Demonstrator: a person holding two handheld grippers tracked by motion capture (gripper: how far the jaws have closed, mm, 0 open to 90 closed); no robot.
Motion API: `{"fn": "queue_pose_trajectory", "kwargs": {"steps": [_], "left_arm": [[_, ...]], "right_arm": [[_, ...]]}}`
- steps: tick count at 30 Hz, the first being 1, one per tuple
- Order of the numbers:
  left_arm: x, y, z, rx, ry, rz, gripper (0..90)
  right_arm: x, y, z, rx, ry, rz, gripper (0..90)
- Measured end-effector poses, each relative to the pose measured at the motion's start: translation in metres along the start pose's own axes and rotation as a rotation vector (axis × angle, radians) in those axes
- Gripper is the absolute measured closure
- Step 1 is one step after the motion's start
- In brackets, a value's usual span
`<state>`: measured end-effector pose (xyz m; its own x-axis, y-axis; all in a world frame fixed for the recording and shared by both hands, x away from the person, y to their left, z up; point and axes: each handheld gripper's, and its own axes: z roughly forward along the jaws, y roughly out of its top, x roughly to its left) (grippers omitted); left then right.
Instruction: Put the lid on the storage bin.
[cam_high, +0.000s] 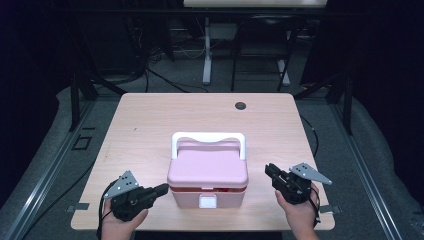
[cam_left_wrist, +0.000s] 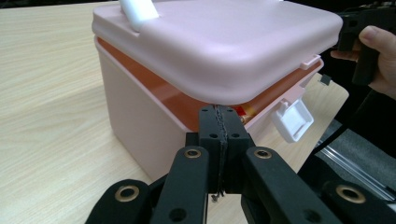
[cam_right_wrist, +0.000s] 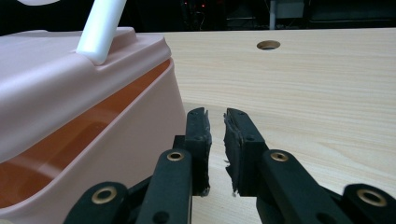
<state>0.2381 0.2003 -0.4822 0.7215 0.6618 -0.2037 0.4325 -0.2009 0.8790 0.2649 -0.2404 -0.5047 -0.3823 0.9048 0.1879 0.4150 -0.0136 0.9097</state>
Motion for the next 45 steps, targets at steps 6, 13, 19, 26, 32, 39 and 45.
{"fn": "queue_pose_trajectory", "kwargs": {"steps": [6,13,19,26,32,39,45], "left_arm": [[0.006,0.001,-0.005,-0.015,0.036,-0.017,89.4],[0.013,0.0,-0.007,-0.038,0.052,-0.04,88.8],[0.026,-0.004,-0.005,-0.041,0.102,-0.052,83.2],[0.042,-0.009,-0.002,-0.033,0.148,-0.081,75.9],[0.056,-0.016,0.004,-0.022,0.214,-0.03,67.6],[0.074,-0.026,0.013,0.009,0.271,-0.036,61.9],[0.082,-0.03,0.013,-0.002,0.291,-0.072,59.1]], "right_arm": [[-0.001,0.0,0.0,-0.004,-0.003,0.002,79.0],[-0.001,0.0,0.0,-0.003,-0.004,0.002,79.1],[-0.003,0.0,0.0,0.0,-0.01,0.006,79.1],[-0.004,-0.001,0.0,-0.001,-0.012,0.007,78.8],[-0.007,-0.003,0.002,0.007,-0.02,0.007,78.1],[-0.009,-0.007,0.006,0.027,-0.029,-0.001,77.0],[-0.011,-0.011,0.01,0.044,-0.037,-0.014,74.6]]}}
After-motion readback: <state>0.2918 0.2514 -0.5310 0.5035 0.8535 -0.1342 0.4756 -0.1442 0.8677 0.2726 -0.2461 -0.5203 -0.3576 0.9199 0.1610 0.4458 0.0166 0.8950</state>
